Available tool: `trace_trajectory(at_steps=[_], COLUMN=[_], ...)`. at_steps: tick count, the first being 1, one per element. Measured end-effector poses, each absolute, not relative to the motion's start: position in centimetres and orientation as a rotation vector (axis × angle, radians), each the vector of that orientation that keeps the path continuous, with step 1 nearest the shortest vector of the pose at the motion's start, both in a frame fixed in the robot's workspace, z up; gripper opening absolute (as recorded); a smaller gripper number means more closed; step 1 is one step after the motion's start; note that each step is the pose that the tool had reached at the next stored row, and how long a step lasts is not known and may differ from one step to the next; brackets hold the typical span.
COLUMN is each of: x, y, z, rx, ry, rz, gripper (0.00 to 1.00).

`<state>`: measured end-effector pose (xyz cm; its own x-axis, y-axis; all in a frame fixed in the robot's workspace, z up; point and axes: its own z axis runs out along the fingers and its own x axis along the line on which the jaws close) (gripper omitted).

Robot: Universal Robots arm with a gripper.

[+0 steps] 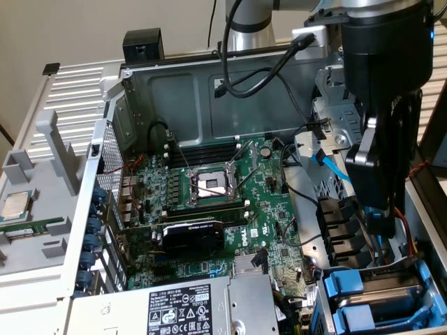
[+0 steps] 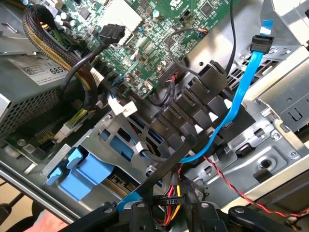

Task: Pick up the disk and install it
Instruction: 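Insert the first disk wire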

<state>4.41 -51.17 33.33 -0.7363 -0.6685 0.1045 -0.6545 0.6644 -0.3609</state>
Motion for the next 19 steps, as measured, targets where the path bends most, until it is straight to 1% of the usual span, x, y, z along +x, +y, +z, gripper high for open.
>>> trace_trajectory(at_steps=[19], x=[4.81], y=[-50.81], z=[33.25], rx=[-1.122], ry=[2.835], rz=[-0.592], gripper=[0.35])
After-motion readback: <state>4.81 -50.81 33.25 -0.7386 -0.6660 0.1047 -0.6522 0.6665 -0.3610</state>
